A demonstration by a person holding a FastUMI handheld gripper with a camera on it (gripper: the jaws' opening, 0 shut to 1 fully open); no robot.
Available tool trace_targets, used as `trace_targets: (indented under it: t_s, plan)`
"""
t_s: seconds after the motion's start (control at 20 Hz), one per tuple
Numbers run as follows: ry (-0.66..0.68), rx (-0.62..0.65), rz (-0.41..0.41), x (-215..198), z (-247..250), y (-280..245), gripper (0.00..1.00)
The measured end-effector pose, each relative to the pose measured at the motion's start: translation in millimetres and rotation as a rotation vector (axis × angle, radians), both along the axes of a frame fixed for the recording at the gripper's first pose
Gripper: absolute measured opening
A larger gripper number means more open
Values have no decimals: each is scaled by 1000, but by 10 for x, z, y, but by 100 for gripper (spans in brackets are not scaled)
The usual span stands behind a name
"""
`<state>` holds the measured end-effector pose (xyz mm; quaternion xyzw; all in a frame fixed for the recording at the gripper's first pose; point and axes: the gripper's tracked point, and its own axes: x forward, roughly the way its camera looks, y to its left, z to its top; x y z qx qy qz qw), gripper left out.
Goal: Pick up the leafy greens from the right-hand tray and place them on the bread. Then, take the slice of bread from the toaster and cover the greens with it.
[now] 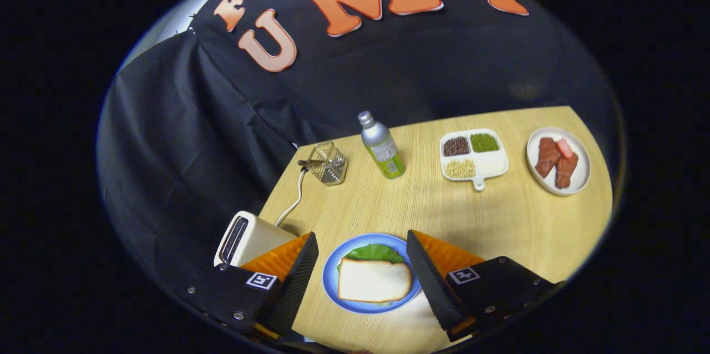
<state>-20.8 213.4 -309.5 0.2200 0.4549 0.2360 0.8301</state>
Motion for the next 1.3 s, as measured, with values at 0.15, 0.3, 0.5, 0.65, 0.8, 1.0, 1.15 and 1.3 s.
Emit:
trace_targets:
  t_s: [0.15,0.3,0.5,0.65,0.8,1.0,1.15,1.3]
  plan:
    - [-142,-45,-33,200,482,-236,97]
    - [-264,-89,-81,334,887,-455,98]
    - [-399,-110,-158,471,1468,-769,98]
    - [-509,-121,-220,562,1871,-991,98]
    - [-611,-198,-269,578,2118,-1249,98]
    - [-714,-281,-325,575,2437,-1488,98]
    - [-761,-312,-364,516,2698,-1632,98]
    - [-805,-354,-406,413,2891,-1789,98]
